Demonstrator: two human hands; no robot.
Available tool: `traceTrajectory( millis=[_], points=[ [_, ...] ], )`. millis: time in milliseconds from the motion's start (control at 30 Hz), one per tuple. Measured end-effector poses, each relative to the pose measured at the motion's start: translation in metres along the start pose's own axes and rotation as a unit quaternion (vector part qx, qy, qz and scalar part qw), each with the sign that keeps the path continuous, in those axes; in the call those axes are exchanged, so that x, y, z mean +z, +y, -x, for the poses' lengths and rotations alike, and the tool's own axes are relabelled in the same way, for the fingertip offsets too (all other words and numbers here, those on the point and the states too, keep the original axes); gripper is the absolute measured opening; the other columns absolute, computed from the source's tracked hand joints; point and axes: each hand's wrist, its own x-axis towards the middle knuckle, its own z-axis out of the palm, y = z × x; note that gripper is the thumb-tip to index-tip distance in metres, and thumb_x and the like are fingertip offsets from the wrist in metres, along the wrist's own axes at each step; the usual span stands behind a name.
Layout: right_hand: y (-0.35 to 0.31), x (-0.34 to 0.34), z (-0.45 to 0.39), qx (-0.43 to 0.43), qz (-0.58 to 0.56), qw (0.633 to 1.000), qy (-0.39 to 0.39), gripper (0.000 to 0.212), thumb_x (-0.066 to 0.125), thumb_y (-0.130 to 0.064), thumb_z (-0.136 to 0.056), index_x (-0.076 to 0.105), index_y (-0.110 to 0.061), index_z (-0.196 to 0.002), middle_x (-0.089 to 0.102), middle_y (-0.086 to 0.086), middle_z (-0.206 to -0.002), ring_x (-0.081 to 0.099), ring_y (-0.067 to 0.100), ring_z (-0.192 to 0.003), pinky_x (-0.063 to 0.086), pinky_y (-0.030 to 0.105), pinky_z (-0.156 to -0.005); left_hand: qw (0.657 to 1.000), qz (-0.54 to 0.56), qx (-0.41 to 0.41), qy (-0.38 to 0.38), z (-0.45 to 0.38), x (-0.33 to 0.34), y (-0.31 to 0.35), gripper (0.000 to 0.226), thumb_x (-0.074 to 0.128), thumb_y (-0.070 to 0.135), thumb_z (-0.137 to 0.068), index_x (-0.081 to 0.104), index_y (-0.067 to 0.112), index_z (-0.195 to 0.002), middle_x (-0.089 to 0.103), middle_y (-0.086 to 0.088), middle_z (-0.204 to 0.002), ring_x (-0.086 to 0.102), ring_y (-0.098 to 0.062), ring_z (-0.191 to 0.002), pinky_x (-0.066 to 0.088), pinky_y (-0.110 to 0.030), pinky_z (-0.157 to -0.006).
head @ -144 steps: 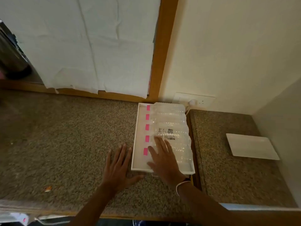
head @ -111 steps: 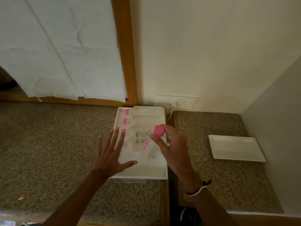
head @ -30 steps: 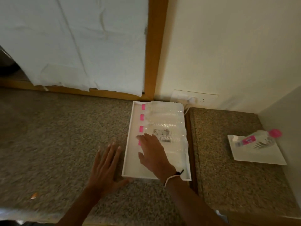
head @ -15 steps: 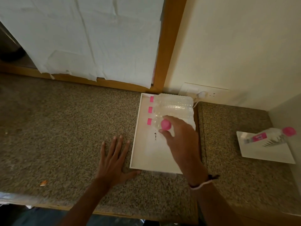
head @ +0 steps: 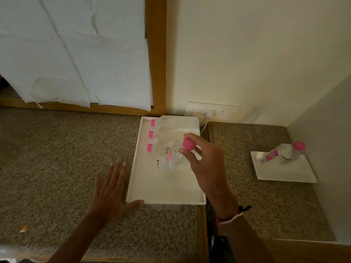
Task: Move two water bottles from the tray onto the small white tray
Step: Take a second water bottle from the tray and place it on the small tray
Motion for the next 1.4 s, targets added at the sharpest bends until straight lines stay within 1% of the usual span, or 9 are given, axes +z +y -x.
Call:
traceTrajectory(
  millis=[167,333,433,500,600,733,900,1100,1400],
  points=[
    [0.012,-0.063,-0.011,-0.035,-0.03,0.998,0.046,0.045,0.078,-0.02,-0.084,0.065,-0.016,-0.127,0.075,0.004,-0.115,0.07,0.016,-0.104,0.062,0.043,-0.088,0.997,0.032,0.044,0.052,-0.023,-0.032,0.074,0.135,0.026,0.102,-0.06,-0.005,0.013,-0.158,-0.011,-0.014,-0.167,-0.008,-0.033,-0.155,0.0,-0.067,-0.123],
    [0.034,-0.139,-0.024,-0.053,-0.053,0.992,0.099,0.04,0.077,-0.014,-0.085,0.067,-0.013,-0.124,0.074,0.001,-0.112,0.069,0.009,-0.101,0.063,0.04,-0.086,0.991,0.031,0.107,0.079,-0.055,-0.034,0.179,0.13,0.033,0.098,-0.067,0.0,0.012,-0.158,-0.003,-0.016,-0.168,-0.001,-0.034,-0.156,0.01,-0.067,-0.123],
    [0.054,-0.189,-0.03,-0.062,-0.056,0.987,0.14,0.036,0.077,-0.011,-0.085,0.069,-0.011,-0.12,0.073,-0.005,-0.107,0.068,0.004,-0.1,0.062,0.03,-0.085,0.984,0.043,0.146,0.093,-0.074,-0.023,0.243,0.125,0.035,0.095,-0.071,0.007,0.01,-0.158,0.002,-0.017,-0.168,0.002,-0.033,-0.156,0.015,-0.067,-0.122],
    [0.07,-0.222,-0.034,-0.065,-0.061,0.98,0.176,0.036,0.078,-0.011,-0.084,0.07,-0.008,-0.119,0.074,-0.003,-0.11,0.069,0.003,-0.102,0.062,0.025,-0.086,0.981,0.055,0.16,0.092,-0.088,-0.012,0.283,0.124,0.037,0.095,-0.071,0.007,0.012,-0.158,0.002,-0.014,-0.169,0.002,-0.031,-0.156,0.014,-0.066,-0.123],
    [0.095,-0.271,-0.039,-0.054,-0.076,0.97,0.223,0.034,0.079,-0.015,-0.083,0.072,-0.01,-0.116,0.077,-0.001,-0.111,0.071,0.003,-0.104,0.064,0.032,-0.084,0.982,0.07,0.159,0.074,-0.104,0.01,0.33,0.124,0.037,0.096,-0.07,0.004,0.016,-0.159,0.0,-0.011,-0.169,0.0,-0.029,-0.157,0.01,-0.062,-0.124],
    [0.131,-0.325,-0.044,-0.042,-0.065,0.965,0.25,0.032,0.08,-0.014,-0.082,0.072,-0.014,-0.113,0.076,-0.006,-0.108,0.07,0.004,-0.108,0.061,0.023,-0.084,0.99,0.036,0.135,0.028,-0.122,0.045,0.367,0.125,0.035,0.098,-0.067,-0.003,0.02,-0.158,-0.006,-0.009,-0.169,-0.005,-0.029,-0.156,0.006,-0.063,-0.124],
    [0.192,-0.351,-0.047,0.002,-0.033,0.972,0.232,0.032,0.079,-0.01,-0.083,0.071,-0.013,-0.114,0.076,-0.001,-0.11,0.069,0.005,-0.109,0.061,0.029,-0.089,0.992,0.017,0.123,-0.022,-0.134,0.079,0.386,0.124,0.029,0.098,-0.068,0.009,0.016,-0.158,0.008,-0.014,-0.168,0.007,-0.032,-0.156,0.014,-0.063,-0.124],
    [0.262,-0.348,-0.04,0.052,0.009,0.983,0.178,0.037,0.078,-0.006,-0.082,0.071,-0.014,-0.118,0.075,-0.002,-0.114,0.067,0.001,-0.111,0.058,0.027,-0.093,0.994,0.001,0.106,-0.019,-0.139,0.104,0.391,0.119,0.03,0.095,-0.071,0.003,0.019,-0.159,0.002,-0.011,-0.169,0.0,-0.029,-0.157,0.002,-0.055,-0.125],
    [0.308,-0.334,-0.03,0.099,0.048,0.99,0.093,0.039,0.077,-0.01,-0.084,0.069,-0.016,-0.122,0.073,0.002,-0.12,0.068,0.015,-0.11,0.059,0.046,-0.096,0.994,-0.007,0.103,-0.034,-0.142,0.107,0.389,0.119,0.036,0.094,-0.071,0.008,0.018,-0.158,0.003,-0.011,-0.169,0.001,-0.028,-0.157,-0.009,-0.05,-0.125]
  ],
)
